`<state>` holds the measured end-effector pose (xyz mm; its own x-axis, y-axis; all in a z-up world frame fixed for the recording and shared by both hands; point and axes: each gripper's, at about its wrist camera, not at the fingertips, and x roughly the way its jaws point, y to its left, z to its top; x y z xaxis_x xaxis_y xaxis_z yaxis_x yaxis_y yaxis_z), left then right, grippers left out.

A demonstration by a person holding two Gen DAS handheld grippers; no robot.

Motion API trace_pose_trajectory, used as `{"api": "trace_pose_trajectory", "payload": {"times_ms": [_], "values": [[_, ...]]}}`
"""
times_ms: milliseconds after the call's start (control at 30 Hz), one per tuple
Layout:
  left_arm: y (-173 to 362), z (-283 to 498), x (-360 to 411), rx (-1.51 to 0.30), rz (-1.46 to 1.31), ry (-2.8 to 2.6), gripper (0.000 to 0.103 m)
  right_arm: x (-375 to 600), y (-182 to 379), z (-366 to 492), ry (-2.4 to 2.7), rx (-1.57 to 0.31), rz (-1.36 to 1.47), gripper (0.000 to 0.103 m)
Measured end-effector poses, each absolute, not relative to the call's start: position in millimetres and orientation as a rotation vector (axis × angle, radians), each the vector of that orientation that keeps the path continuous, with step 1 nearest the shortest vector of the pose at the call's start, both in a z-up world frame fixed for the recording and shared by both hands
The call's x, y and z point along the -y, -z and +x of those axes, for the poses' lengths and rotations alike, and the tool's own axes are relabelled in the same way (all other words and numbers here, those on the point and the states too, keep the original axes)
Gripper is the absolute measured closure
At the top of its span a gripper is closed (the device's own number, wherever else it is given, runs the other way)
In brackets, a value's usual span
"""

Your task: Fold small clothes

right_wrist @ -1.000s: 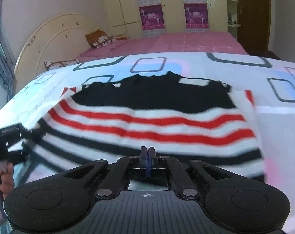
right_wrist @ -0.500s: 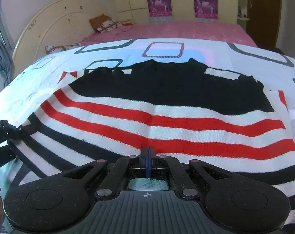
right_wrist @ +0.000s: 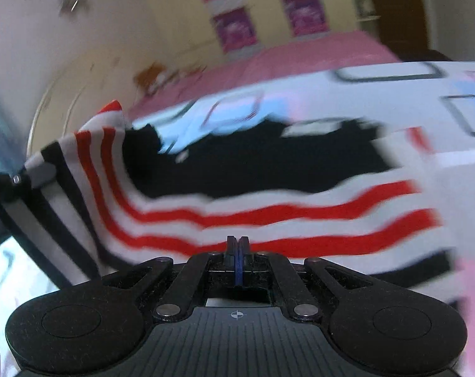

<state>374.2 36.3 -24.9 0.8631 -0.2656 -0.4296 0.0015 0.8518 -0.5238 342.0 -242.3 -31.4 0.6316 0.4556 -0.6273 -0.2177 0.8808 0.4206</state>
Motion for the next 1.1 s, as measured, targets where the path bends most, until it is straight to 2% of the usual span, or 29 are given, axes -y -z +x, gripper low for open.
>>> {"api": "trace_pose_trajectory", "payload": {"times_ms": [133, 267, 367, 400, 433, 467, 600, 667, 800, 867, 1100], "values": [[20, 382, 38, -0.554, -0.417, 0.206, 0.085, 320, 15, 333, -0.308, -0.751, 0.38, 0.103], [51, 398, 115, -0.69, -0.301, 0.255, 0.085, 387, 9, 328, -0.241, -0.75, 0.468, 0.103], [95, 412, 167, -0.939, -0.187, 0.36, 0.067, 418, 11, 330, -0.24, -0.786, 0.523, 0.103], [94, 404, 171, -0.932, -0.176, 0.353, 0.068, 421, 11, 332, -0.222, -0.801, 0.531, 0.099], [85, 394, 170, -0.905, -0.182, 0.375, 0.067, 427, 9, 333, -0.233, -0.794, 0.548, 0.078], [74, 384, 163, -0.878, -0.206, 0.404, 0.067, 431, 5, 332, -0.266, -0.767, 0.567, 0.061], [30, 363, 110, -0.72, -0.249, 0.322, 0.068, 426, -2, 335, -0.399, -0.768, 0.621, 0.061], [26, 369, 80, -0.675, -0.206, 0.226, 0.07, 410, 0, 345, -0.476, -0.814, 0.639, 0.061], [54, 399, 36, -0.742, -0.241, 0.162, 0.073, 381, 13, 363, -0.509, -0.905, 0.631, 0.059], [69, 410, 27, -0.781, -0.258, 0.179, 0.071, 374, 20, 373, -0.509, -0.926, 0.628, 0.042], [85, 423, 17, -0.823, -0.333, 0.235, 0.071, 344, 39, 400, -0.539, -1.04, 0.538, 0.042]]}}
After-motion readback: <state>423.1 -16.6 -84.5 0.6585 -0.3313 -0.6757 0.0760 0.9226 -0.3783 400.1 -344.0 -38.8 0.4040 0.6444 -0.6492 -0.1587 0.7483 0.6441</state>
